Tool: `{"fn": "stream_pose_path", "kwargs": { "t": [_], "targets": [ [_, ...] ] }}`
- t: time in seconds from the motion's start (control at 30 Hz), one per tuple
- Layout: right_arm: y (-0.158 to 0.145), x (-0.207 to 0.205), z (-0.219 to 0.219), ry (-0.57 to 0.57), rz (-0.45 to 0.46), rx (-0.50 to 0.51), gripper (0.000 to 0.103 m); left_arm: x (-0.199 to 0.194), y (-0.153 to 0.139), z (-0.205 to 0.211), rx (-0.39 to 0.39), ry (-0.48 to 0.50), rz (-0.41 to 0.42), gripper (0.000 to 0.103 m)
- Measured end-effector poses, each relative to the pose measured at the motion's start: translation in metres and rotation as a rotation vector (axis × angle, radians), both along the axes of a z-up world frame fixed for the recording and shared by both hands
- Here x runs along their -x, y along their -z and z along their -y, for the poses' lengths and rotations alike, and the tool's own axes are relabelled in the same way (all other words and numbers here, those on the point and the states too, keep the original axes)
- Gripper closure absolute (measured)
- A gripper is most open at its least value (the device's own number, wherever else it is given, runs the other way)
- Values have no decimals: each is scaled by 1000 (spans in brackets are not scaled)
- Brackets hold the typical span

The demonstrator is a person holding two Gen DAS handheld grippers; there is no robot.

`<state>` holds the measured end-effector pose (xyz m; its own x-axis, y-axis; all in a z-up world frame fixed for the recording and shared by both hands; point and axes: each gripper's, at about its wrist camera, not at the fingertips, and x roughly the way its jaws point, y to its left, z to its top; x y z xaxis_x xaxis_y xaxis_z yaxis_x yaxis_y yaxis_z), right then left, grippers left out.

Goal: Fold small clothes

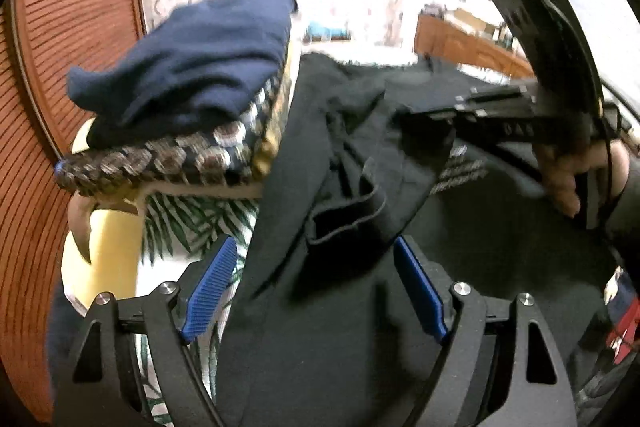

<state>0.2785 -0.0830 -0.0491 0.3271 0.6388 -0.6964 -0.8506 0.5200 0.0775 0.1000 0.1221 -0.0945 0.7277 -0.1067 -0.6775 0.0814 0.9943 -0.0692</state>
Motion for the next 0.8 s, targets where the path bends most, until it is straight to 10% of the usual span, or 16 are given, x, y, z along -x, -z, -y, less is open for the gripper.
{"fn": "stream_pose_path", "kwargs": {
  "t": [0.2, 0.53, 0.67, 0.8],
  "targets": [
    [-25, 26, 51, -11, 86, -77, 99, -3, -14, 3, 54, 47, 30, 27],
    [-8, 34, 74, 3, 76, -59, 99, -21, -3, 22, 58, 126, -41, 58],
    [-10, 35, 73, 4, 83, -57, 99, -19, -3, 28, 20, 138, -30, 91],
    [-10, 31, 74, 24, 100, -53, 99, 0, -22, 35, 79, 181, 12, 94]
  ]
}}
